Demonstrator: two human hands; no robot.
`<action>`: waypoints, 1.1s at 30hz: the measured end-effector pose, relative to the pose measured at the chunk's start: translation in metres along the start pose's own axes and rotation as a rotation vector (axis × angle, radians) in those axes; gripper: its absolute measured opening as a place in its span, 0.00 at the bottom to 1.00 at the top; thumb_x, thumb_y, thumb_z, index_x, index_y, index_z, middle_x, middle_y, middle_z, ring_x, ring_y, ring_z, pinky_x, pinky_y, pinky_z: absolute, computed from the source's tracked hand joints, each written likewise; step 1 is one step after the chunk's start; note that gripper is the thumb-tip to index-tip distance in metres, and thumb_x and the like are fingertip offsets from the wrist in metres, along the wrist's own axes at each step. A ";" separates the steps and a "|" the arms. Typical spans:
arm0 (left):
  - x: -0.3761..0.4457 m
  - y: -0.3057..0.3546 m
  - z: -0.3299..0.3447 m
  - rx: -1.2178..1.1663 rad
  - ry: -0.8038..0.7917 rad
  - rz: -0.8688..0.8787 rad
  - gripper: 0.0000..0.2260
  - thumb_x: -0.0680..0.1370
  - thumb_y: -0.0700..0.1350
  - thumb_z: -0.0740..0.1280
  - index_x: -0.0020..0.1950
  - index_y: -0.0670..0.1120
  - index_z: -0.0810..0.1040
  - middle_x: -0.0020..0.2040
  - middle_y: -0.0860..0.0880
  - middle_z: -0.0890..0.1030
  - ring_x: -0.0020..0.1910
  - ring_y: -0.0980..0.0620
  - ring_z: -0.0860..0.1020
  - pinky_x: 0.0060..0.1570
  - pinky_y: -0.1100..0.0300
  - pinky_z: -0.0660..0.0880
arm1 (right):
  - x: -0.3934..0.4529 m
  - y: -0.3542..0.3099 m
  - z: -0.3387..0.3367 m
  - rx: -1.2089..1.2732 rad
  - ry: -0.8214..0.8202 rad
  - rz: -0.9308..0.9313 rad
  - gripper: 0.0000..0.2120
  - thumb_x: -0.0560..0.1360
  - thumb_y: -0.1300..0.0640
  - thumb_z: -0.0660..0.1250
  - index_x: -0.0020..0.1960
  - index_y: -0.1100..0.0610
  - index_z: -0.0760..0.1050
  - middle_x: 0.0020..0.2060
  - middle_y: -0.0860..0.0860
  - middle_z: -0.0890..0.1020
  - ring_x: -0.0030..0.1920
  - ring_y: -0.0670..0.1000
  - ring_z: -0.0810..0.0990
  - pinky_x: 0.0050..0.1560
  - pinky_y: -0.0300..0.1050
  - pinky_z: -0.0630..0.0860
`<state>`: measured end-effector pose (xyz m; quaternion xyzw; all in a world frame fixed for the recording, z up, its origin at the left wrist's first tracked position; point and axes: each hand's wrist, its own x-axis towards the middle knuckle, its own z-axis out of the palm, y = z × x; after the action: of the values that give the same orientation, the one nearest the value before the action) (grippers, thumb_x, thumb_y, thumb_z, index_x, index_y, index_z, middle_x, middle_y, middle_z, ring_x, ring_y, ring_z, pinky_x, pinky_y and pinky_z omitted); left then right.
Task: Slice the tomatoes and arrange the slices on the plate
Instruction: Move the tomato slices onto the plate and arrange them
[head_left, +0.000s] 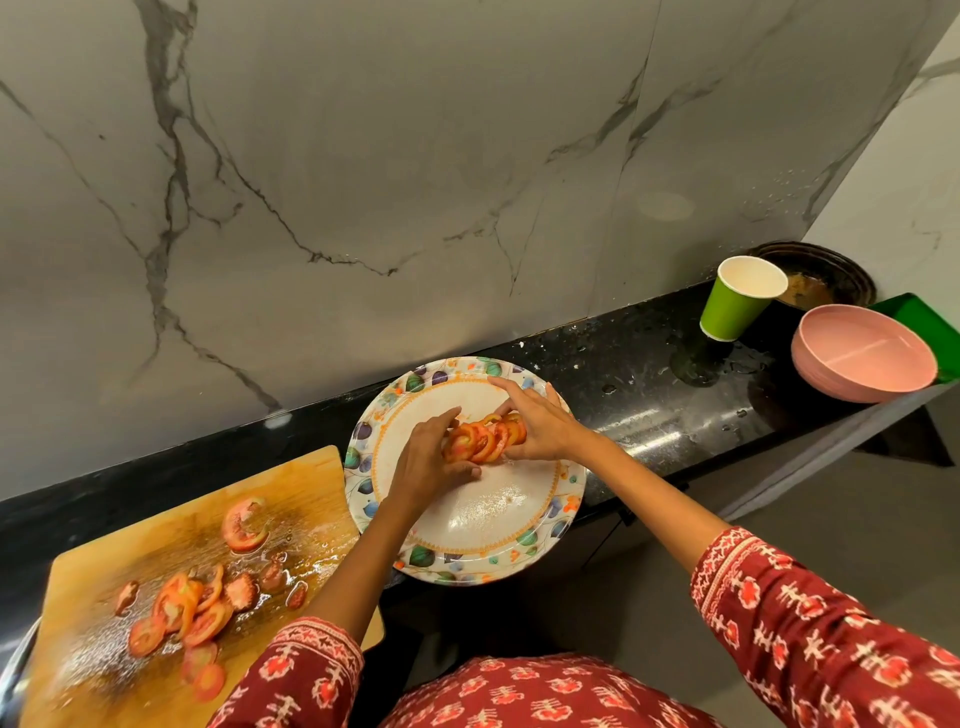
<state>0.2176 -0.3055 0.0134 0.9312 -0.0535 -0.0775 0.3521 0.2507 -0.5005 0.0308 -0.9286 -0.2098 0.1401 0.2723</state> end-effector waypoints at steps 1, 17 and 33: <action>0.000 -0.001 -0.001 -0.007 -0.009 -0.003 0.38 0.66 0.50 0.76 0.72 0.48 0.63 0.67 0.45 0.71 0.65 0.46 0.68 0.62 0.55 0.67 | 0.000 0.000 0.000 0.004 0.006 -0.001 0.46 0.69 0.50 0.73 0.76 0.51 0.47 0.61 0.50 0.77 0.70 0.54 0.65 0.72 0.58 0.43; 0.008 -0.008 -0.009 0.043 -0.087 0.005 0.37 0.67 0.49 0.76 0.71 0.47 0.64 0.65 0.45 0.73 0.62 0.47 0.71 0.61 0.56 0.69 | 0.003 -0.009 0.001 -0.075 -0.035 -0.059 0.49 0.67 0.48 0.74 0.76 0.50 0.44 0.64 0.49 0.73 0.71 0.52 0.62 0.72 0.62 0.41; 0.011 0.005 -0.001 0.123 -0.080 0.006 0.36 0.69 0.52 0.73 0.73 0.49 0.61 0.68 0.46 0.70 0.65 0.48 0.68 0.61 0.57 0.68 | 0.003 -0.004 0.003 -0.051 0.026 -0.042 0.46 0.69 0.49 0.73 0.76 0.51 0.47 0.59 0.49 0.76 0.68 0.51 0.66 0.72 0.61 0.39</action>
<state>0.2283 -0.3103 0.0163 0.9472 -0.0749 -0.1100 0.2919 0.2511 -0.4946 0.0297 -0.9323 -0.2293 0.1170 0.2542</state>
